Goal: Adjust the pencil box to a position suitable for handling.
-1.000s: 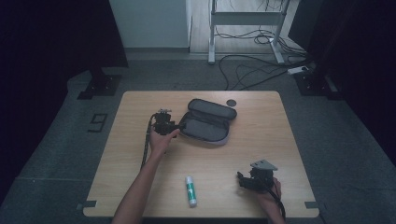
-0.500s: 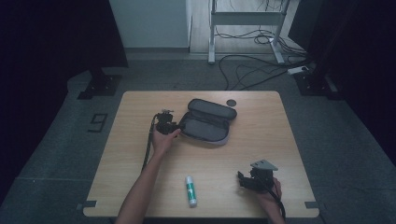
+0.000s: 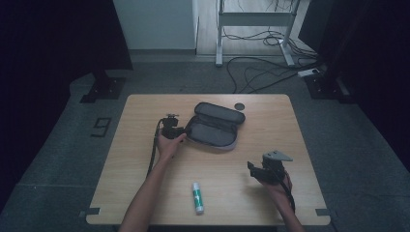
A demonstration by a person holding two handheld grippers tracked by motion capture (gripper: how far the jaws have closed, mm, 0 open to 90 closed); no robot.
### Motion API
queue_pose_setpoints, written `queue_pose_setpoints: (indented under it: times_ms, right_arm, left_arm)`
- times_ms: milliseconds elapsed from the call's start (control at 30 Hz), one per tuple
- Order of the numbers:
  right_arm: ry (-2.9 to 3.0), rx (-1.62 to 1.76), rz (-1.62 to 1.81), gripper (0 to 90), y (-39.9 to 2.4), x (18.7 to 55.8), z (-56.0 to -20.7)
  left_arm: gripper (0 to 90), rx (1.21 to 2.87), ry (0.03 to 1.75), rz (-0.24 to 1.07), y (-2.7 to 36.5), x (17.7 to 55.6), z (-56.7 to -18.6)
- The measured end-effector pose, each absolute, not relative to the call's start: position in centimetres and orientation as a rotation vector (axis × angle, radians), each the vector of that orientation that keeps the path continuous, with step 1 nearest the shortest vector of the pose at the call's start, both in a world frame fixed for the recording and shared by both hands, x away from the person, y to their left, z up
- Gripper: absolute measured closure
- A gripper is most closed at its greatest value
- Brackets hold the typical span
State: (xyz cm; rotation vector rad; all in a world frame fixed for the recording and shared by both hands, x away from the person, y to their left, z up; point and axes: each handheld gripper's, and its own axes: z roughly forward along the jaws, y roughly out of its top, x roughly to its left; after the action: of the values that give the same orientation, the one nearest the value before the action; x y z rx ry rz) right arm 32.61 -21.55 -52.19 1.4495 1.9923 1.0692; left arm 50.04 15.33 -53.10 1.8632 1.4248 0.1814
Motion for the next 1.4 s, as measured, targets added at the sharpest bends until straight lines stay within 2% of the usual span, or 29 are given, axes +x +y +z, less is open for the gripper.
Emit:
queue_pose_setpoints:
  times_ms: [333, 833, 1400]
  right_arm:
    - [2.02, 1.429, 1.085, 33.3, -20.0, 35.3, -51.0]
    - [2.038, 1.442, 1.089, 36.6, -17.1, 39.7, -51.1]
    - [2.049, 1.43, 1.078, 38.2, -16.2, 43.2, -50.8]
  left_arm:
    - [53.8, 1.875, 1.42, 0.169, 15.2, 50.1, -53.4]
    - [57.5, 1.865, 1.422, 0.145, 15.4, 50.1, -53.9]
    - [58.3, 1.859, 1.417, 0.15, 15.5, 50.1, -54.0]
